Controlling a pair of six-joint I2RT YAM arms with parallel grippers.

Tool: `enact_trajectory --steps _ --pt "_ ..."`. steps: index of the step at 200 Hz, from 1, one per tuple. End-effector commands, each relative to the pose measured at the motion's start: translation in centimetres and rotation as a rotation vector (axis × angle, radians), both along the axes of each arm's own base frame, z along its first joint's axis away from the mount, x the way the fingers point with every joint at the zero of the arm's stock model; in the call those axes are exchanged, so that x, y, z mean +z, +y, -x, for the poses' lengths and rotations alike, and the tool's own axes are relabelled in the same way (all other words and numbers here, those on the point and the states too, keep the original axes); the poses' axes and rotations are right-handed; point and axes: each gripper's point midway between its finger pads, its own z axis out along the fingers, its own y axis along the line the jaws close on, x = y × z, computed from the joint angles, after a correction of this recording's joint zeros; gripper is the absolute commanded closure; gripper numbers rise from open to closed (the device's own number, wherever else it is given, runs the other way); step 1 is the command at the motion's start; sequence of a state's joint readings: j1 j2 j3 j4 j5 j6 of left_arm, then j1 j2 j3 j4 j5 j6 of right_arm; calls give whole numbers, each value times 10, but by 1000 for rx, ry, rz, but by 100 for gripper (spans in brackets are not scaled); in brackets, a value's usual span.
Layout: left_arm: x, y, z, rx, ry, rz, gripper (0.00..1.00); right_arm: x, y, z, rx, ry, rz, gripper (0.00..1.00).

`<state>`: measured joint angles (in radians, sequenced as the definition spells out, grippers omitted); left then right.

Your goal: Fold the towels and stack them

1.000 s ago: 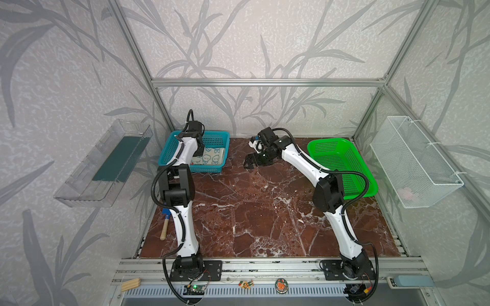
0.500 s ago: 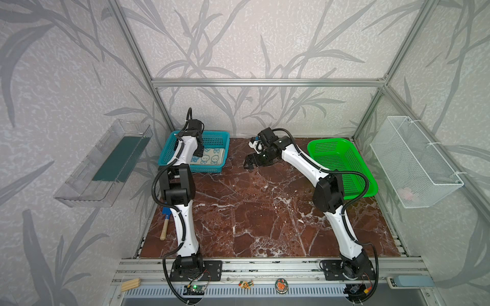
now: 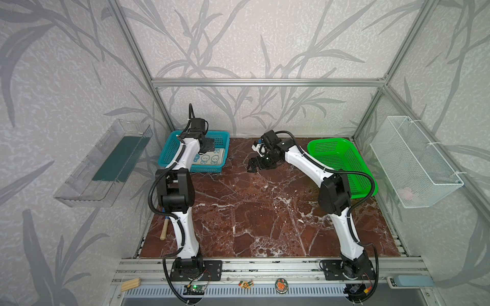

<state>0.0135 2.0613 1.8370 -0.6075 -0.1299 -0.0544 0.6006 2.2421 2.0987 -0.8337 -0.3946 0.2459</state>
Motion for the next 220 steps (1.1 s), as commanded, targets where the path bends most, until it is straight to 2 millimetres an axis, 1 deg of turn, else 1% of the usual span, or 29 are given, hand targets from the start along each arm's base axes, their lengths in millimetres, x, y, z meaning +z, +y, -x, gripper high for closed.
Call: enact_trajectory --steps 1,8,22,33,45,63,77,83,86,93,109,120,132,141,151,168,178,198,200,202,208,220 --pt "20 -44 -2 -60 -82 86 1 51 -33 -8 -49 -118 -15 1" --pt "20 -53 1 -79 -79 82 1 56 -45 -8 -67 -137 0 1" --pt "27 -76 7 -124 -95 78 1 64 -73 -8 -115 -170 43 1" --pt "35 -93 12 -157 -113 58 1 69 -101 -10 -175 -197 92 1" --pt "44 -117 20 -204 -137 47 1 69 -136 -11 -256 -219 164 1" --pt "60 -153 34 -277 -184 16 1 65 -189 -9 -372 -235 277 1" --pt "71 -183 46 -338 -216 -4 1 62 -223 -4 -453 -254 342 1" --pt "75 -197 52 -365 -229 1 1 53 -234 -2 -475 -246 368 1" --pt "76 -205 55 -383 -234 6 1 60 -239 1 -488 -263 361 1" --pt "80 -221 61 -416 -247 10 1 56 -249 4 -509 -258 367 1" --pt "86 -259 77 -483 -273 22 1 40 -270 12 -557 -211 391 1" --pt "87 -286 90 -537 -279 30 1 24 -284 17 -586 -179 436 0" --pt "87 -314 103 -590 -290 26 1 9 -301 23 -616 -160 511 3" --pt "87 -332 113 -630 -293 20 1 -4 -310 28 -621 -135 551 5" --pt "86 -350 122 -667 -295 10 1 -15 -315 33 -622 -97 567 7" --pt "84 -370 134 -713 -300 -13 1 -31 -314 40 -608 -47 572 13" --pt "83 -379 141 -742 -304 -19 1 -37 -313 41 -606 -35 571 19" --pt "78 -390 150 -776 -318 -45 1 -40 -311 39 -611 -37 557 36" --pt "77 -390 151 -777 -318 -50 1 -47 -311 38 -605 -22 566 38" --pt "78 -391 151 -776 -322 -54 1 -49 -311 38 -603 -18 567 39" --pt "75 -391 153 -775 -323 -63 1 -51 -309 36 -600 -11 563 44" --pt "71 -390 156 -786 -319 -83 1 -53 -305 34 -588 -4 556 57"
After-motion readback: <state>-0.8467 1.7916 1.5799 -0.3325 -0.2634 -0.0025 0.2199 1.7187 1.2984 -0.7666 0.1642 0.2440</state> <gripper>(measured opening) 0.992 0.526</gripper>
